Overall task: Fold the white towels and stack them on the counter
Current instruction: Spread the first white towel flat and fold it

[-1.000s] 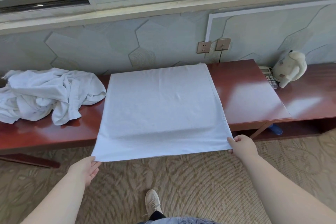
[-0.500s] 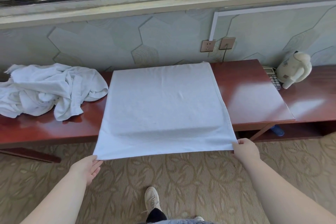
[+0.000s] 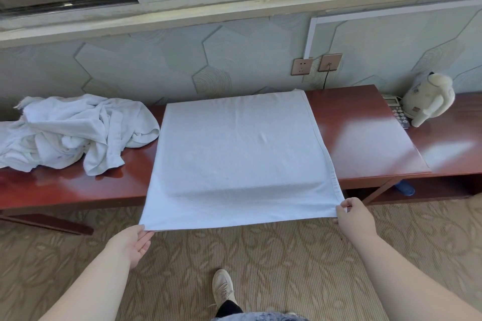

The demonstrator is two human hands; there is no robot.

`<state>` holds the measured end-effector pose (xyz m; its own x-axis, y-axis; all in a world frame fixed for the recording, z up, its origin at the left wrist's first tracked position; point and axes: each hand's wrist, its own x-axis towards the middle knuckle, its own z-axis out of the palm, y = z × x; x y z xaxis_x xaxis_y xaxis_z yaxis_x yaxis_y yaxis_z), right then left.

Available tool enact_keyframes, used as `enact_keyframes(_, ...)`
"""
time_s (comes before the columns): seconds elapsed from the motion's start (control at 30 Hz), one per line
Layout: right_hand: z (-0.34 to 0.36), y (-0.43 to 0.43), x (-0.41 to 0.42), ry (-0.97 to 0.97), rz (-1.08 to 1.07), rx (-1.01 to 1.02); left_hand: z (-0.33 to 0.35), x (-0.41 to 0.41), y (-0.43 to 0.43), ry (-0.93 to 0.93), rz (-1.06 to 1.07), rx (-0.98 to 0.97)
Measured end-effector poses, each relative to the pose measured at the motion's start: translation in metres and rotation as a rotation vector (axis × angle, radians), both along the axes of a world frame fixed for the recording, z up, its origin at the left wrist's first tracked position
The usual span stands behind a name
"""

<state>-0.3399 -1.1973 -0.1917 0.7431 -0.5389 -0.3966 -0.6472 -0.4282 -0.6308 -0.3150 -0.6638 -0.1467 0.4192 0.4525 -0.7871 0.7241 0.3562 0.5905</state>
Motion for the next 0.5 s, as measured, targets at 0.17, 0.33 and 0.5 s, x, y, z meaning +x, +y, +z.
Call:
enact_keyframes(0.17,0.01,0.003,0.001,-0.009,0.048,0.043,0.002,0.0,-0.004,0.006,-0.011,-0.022)
enact_keyframes(0.33,0.018,0.006,0.006,-0.041,0.011,0.186,0.002,0.001,-0.004,0.016,-0.01,-0.021)
enact_keyframes(0.5,0.019,0.005,0.01,-0.051,0.079,0.107,0.001,-0.001,-0.004,0.021,-0.005,-0.009)
